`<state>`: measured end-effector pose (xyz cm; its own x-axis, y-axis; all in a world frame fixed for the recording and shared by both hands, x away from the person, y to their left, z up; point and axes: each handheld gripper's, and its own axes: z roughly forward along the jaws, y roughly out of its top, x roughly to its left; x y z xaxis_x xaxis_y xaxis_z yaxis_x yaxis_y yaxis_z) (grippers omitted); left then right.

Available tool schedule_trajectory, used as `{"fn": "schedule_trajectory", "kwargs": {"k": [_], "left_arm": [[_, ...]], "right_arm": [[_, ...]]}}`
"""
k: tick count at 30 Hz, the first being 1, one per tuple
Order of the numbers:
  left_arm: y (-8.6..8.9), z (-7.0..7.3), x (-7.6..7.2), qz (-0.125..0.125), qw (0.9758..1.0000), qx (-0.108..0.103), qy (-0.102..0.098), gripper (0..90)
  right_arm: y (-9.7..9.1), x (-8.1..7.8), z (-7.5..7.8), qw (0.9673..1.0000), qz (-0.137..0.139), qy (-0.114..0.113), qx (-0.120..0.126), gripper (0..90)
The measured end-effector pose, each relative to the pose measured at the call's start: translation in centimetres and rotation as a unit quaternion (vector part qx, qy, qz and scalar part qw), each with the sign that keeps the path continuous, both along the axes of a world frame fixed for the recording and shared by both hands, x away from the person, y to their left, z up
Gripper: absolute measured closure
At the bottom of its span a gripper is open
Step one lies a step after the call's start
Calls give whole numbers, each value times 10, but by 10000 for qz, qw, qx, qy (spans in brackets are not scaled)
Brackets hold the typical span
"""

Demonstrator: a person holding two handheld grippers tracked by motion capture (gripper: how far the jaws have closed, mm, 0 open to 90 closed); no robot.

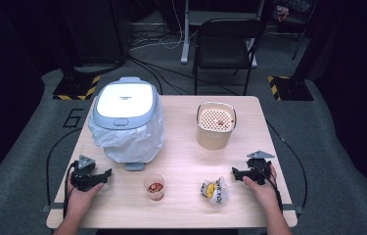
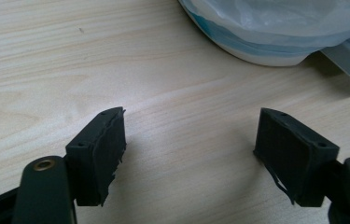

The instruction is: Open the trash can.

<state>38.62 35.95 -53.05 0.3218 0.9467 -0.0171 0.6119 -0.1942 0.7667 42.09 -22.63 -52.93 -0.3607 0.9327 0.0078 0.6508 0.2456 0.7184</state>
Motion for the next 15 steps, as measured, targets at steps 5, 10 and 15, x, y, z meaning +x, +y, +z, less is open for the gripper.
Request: {"fn": "schedule_trajectory", "kwargs": {"k": [5,10,15], "left_arm": [[-2,0,-1,-17,10000,-47,-1,298],[-2,0,-2,-41,10000,-3,-24,313],[-2,1,-3,-36,10000,-66,-50,377]], "right_arm": [[1,-1,0,10000,-84,-17,8,0],[1,-1,0,10000,-57,1,-5,0],[1,-1,0,10000,-45,-1,-5,0]]}}
